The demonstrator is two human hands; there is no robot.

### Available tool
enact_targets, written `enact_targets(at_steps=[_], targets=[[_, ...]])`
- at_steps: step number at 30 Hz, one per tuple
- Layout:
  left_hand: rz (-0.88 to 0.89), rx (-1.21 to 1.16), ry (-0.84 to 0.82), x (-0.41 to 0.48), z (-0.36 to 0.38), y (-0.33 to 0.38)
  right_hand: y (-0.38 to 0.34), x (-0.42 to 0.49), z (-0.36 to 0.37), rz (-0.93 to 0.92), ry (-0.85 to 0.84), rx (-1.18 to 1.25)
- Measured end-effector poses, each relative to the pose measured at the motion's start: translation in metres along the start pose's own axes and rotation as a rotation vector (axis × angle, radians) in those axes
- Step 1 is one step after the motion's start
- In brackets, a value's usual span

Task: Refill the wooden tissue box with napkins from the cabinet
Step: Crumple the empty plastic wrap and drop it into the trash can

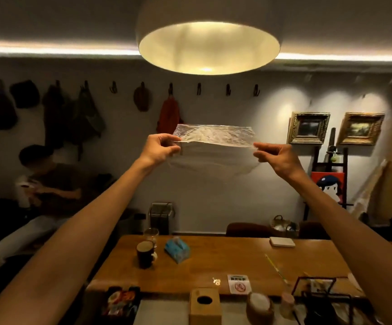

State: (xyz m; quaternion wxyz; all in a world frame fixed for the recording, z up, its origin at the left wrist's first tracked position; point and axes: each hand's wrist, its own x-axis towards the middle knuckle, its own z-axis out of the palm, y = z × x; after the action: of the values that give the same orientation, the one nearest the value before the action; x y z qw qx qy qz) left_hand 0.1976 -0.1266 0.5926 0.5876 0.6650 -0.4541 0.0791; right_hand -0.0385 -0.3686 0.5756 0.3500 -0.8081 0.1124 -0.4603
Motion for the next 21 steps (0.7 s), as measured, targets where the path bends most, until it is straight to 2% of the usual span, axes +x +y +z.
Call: enact_targets(at_steps=[5, 8, 11, 12, 14, 16, 17, 18, 19, 20, 21], targets=[[-0.102, 0.144, 0.017, 0.000, -0.005, -0.013, 0.006, 0.003, -0.001, 0.069, -0.039, -0.132], [-0.078, 0.088, -0.044, -0.004, -0.013, -0.012, 0.001, 0.002, 0.000, 0.066, -0.120, -0.153], [-0.081, 0.055, 0.023, -0.007, -0.011, -0.009, -0.006, 0.003, 0.007, 0.065, -0.115, -0.070], [-0.102, 0.112, 0.045, -0.006, -0.009, -0.010, -0.008, 0.003, 0.010, 0.065, -0.097, -0.043], [-0.120, 0.448, 0.015, -0.003, -0.006, -0.009, -0.011, 0.005, 0.017, 0.051, -0.071, -0.049], [-0.009, 0.807, -0.142, -0.004, 0.000, -0.003, -0.017, 0.008, 0.022, -0.011, -0.105, -0.148], [0.082, 0.833, -0.280, -0.006, 0.005, 0.002, -0.024, 0.010, 0.025, -0.050, -0.158, -0.201], [0.127, 0.754, -0.445, -0.008, 0.011, 0.009, -0.034, 0.013, 0.029, -0.083, -0.228, -0.249], [0.099, 0.596, -0.614, -0.012, 0.018, 0.013, -0.044, 0.016, 0.034, -0.110, -0.305, -0.275], [0.026, 0.418, -0.735, -0.017, 0.026, 0.015, -0.056, 0.020, 0.040, -0.135, -0.370, -0.291], [-0.026, 0.268, -0.780, -0.021, 0.033, 0.013, -0.068, 0.023, 0.046, -0.154, -0.426, -0.299]])
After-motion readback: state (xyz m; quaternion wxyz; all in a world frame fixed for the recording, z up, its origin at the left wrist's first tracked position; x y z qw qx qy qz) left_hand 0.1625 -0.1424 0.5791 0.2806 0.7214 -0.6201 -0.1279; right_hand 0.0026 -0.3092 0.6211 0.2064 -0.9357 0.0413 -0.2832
